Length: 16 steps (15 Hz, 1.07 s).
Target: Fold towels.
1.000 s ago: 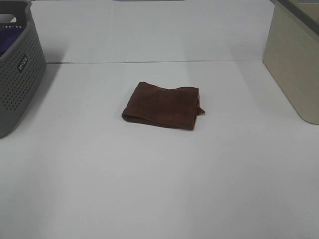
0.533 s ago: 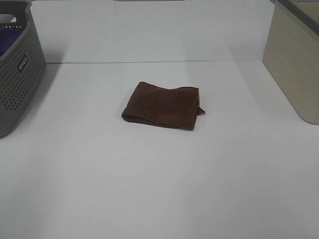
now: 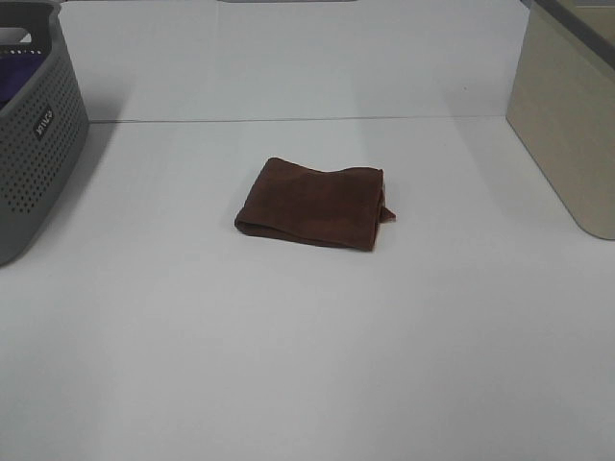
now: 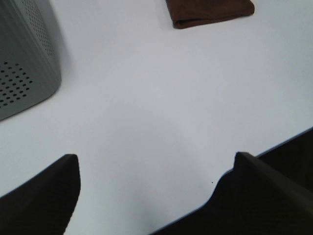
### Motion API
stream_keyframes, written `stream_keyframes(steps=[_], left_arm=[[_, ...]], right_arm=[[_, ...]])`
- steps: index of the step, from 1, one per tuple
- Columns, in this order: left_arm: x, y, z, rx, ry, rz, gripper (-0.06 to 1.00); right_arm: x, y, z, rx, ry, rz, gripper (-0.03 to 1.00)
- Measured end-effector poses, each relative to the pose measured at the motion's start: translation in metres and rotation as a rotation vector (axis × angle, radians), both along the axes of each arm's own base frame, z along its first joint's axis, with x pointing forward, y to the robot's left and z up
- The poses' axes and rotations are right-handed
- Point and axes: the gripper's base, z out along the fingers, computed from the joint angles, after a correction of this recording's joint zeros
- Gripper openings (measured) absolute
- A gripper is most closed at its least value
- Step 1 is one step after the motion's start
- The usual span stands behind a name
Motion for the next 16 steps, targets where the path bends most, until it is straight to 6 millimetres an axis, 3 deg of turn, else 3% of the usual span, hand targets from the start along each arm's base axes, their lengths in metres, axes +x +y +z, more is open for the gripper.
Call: stream_keyframes(steps=[5, 16], left_arm=[[-0.014, 0.002, 0.000, -0.013, -0.087, 0.000, 0.80], [-0.023, 0.003, 0.000, -0.017, -0.156, 0.083, 0.80]], right_arm=[[-0.036, 0.000, 0.002, 0.009, -0.252, -0.099, 0.95], [-0.038, 0.001, 0.001, 0.021, -0.266, -0.094, 0.95]])
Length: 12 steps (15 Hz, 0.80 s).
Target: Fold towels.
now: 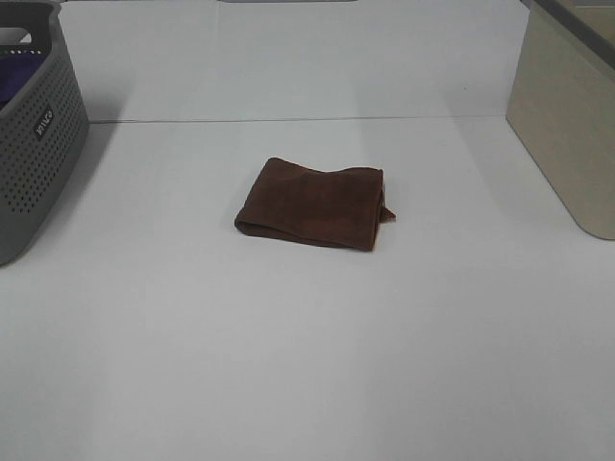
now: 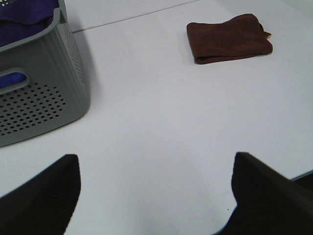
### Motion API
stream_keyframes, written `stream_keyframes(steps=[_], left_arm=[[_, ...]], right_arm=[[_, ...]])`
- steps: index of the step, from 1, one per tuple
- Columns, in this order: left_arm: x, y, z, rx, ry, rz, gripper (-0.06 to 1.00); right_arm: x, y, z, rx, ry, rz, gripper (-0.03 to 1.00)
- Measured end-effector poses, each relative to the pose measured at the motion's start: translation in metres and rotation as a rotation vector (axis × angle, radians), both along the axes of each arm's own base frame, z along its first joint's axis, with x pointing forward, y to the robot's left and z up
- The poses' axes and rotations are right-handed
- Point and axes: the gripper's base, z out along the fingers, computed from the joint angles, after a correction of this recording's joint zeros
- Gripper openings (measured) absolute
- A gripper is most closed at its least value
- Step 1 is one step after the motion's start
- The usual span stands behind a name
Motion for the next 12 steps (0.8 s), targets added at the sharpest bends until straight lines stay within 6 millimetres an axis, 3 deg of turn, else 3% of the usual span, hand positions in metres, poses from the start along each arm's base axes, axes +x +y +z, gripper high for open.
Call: stream_keyframes(steps=[12], left_arm=[[0.0000, 0.0000, 0.0000, 0.000, 0.000, 0.000, 0.80]], right_arm=[[0.0002, 0.0003, 0.0004, 0.004, -0.004, 0.002, 0.95]])
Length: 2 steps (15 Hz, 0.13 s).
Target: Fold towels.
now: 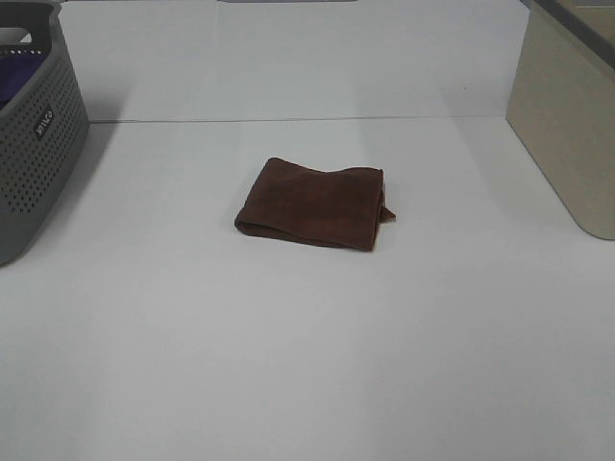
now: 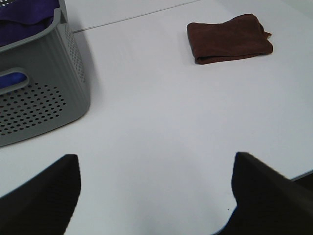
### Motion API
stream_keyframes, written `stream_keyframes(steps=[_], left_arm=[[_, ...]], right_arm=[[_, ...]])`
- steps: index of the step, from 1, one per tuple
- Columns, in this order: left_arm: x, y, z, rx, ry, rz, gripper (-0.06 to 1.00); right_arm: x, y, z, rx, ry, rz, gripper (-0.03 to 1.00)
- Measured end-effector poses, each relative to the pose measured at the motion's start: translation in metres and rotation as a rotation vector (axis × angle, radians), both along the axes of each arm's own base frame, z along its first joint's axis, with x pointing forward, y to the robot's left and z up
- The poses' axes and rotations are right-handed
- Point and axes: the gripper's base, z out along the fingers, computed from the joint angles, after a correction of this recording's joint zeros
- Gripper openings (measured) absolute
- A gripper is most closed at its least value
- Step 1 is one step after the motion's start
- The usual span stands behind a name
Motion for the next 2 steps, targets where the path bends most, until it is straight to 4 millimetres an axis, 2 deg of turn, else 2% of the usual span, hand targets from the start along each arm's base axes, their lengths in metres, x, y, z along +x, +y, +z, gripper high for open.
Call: stream_keyframes(steps=[2], left_arm=[[0.0000, 0.0000, 0.0000, 0.000, 0.000, 0.000, 0.80]], right_arm=[[0.0000, 0.0000, 0.0001, 0.000, -0.001, 0.000, 0.95]])
